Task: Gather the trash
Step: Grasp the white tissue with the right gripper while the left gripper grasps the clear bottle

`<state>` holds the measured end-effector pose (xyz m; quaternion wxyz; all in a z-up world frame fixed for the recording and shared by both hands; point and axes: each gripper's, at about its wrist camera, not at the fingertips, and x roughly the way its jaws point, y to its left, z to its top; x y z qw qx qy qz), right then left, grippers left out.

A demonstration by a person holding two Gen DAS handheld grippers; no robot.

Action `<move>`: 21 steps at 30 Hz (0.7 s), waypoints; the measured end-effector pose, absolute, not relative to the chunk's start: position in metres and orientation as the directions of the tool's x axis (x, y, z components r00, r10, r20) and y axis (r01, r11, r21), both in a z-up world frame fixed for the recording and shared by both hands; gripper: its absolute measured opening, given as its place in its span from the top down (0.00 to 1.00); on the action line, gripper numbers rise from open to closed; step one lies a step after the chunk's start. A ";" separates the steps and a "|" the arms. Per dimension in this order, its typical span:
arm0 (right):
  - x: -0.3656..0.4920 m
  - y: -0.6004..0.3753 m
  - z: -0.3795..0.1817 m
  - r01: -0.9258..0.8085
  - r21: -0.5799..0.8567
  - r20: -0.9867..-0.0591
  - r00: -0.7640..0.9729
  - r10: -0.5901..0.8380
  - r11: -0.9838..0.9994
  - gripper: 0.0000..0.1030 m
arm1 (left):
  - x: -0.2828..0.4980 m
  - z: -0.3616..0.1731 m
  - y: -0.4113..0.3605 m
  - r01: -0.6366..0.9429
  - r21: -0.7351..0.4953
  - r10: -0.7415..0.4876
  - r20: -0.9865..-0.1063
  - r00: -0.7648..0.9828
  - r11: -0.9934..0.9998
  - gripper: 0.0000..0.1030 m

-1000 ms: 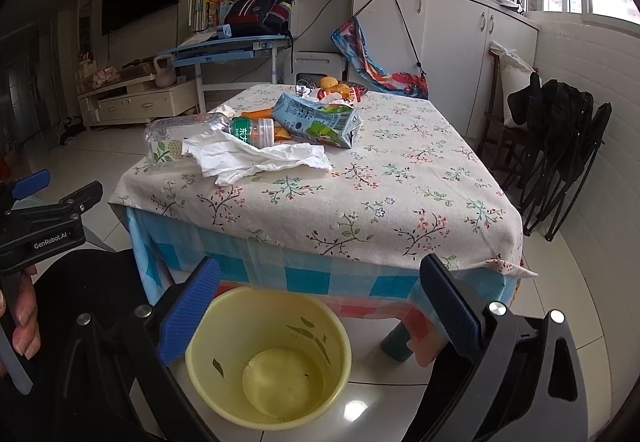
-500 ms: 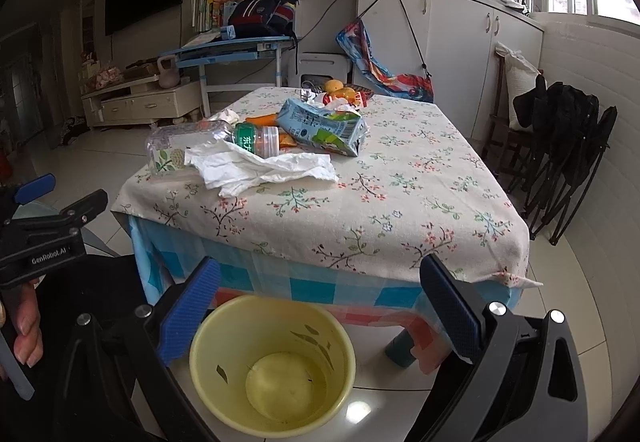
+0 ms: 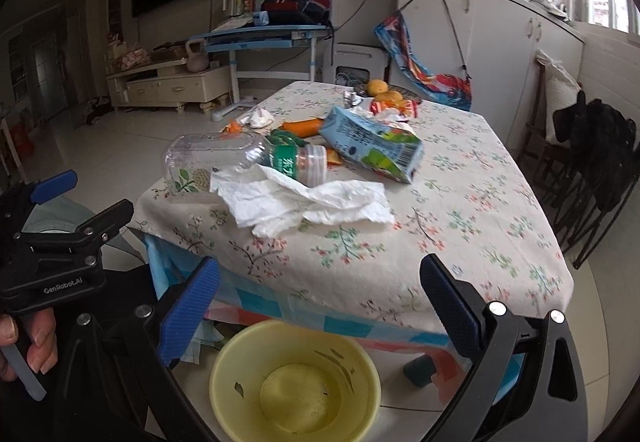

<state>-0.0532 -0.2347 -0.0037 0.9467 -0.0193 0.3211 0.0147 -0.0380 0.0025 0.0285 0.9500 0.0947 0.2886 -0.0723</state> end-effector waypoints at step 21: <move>0.056 -0.238 -0.025 -0.142 -0.017 -0.749 0.657 0.081 0.990 0.07 | 0.022 0.049 -0.044 0.434 0.318 -0.192 -0.576 0.795 0.843 0.07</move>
